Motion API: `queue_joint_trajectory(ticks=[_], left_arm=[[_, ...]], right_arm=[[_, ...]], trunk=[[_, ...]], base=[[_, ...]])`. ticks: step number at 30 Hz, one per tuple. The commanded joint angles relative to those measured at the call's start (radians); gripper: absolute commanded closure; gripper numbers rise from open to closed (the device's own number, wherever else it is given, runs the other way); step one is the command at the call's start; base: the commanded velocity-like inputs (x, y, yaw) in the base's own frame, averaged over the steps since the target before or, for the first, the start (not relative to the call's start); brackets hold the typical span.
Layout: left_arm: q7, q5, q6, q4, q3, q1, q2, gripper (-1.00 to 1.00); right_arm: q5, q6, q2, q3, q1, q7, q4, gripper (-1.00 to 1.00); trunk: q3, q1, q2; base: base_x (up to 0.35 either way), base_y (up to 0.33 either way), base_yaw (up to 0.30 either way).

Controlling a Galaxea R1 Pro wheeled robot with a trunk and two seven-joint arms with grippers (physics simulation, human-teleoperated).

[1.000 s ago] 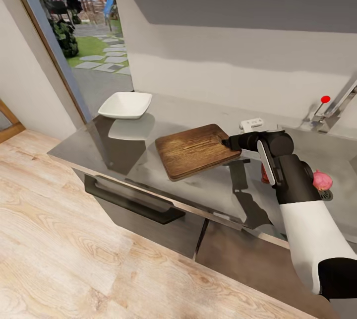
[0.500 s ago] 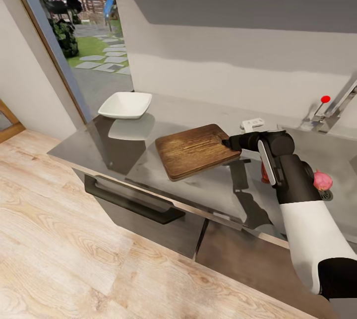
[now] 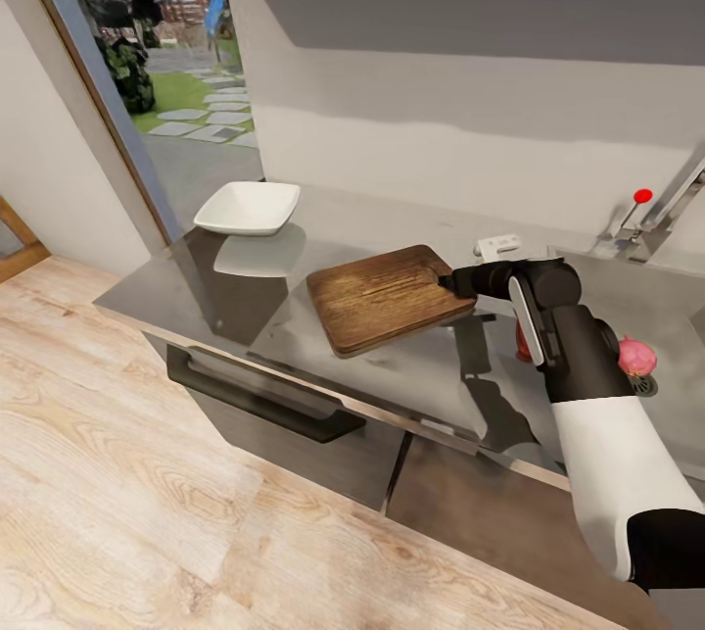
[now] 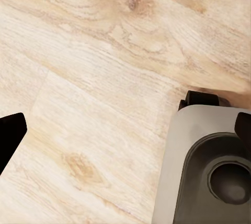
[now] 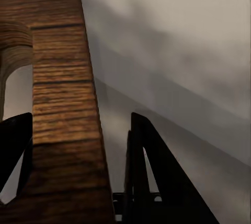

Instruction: In the kitchen, take the Vidalia onion out of the sink, dice it on the chopping board with the paring knife, put the diced onion into the bowl on the countertop, then place both the paring knife and the chopping board into the sink.

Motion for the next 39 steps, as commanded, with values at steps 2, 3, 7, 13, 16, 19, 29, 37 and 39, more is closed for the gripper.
queue_joint_trajectory(ticks=[2, 3, 7, 13, 16, 19, 29, 37, 39], left_arm=[[0.001, 0.003, -0.003, 0.000, 0.000, 0.000, 0.000, -1.00], [0.001, 0.003, -0.003, 0.000, 0.000, 0.000, 0.000, -1.00], [0.001, 0.003, -0.003, 0.000, 0.000, 0.000, 0.000, -1.00], [0.001, 0.003, -0.003, 0.000, 0.000, 0.000, 0.000, -1.00], [0.001, 0.003, -0.003, 0.000, 0.000, 0.000, 0.000, -1.00], [0.001, 0.003, -0.003, 0.000, 0.000, 0.000, 0.000, -1.00], [0.001, 0.003, -0.003, 0.000, 0.000, 0.000, 0.000, -1.00], [0.001, 0.003, -0.003, 0.000, 0.000, 0.000, 0.000, -1.00], [0.001, 0.003, -0.003, 0.000, 0.000, 0.000, 0.000, -1.00]], right_arm=[[0.029, 0.002, -0.001, 0.004, 0.000, 0.005, 0.004, 1.00], [0.028, 0.002, 0.000, 0.005, 0.000, 0.005, 0.004, 1.00], [0.027, 0.001, -0.001, 0.006, 0.000, 0.005, 0.003, 1.00], [0.027, 0.001, -0.001, 0.006, 0.000, 0.005, 0.003, 1.00], [0.027, 0.000, -0.001, 0.006, 0.000, 0.005, 0.003, 1.00], [0.028, 0.000, -0.003, 0.005, 0.000, 0.005, 0.003, 1.00], [0.030, 0.000, -0.004, -0.039, 0.000, 0.006, 0.003, 1.00], [0.030, 0.000, -0.004, -0.040, 0.000, 0.005, 0.003, 1.00], [0.030, 0.000, -0.004, -0.040, 0.000, 0.005, 0.003, 1.00]], trunk=[[-0.001, 0.000, 0.000], [-0.001, 0.000, 0.000], [0.004, 0.000, 0.000], [0.009, 0.000, 0.000], [0.009, 0.000, 0.000], [0.009, 0.000, 0.000], [0.009, 0.000, 0.000], [0.018, 0.000, 0.000], [0.021, 0.000, 0.000]], base=[[0.000, 0.000, 0.000], [0.000, 0.000, 0.000], [0.000, 0.000, 0.000], [0.000, 0.000, 0.000], [0.000, 0.000, 0.000], [0.000, 0.000, 0.000], [0.000, 0.000, 0.000], [0.000, 0.000, -0.080], [0.000, 0.000, -0.119]])
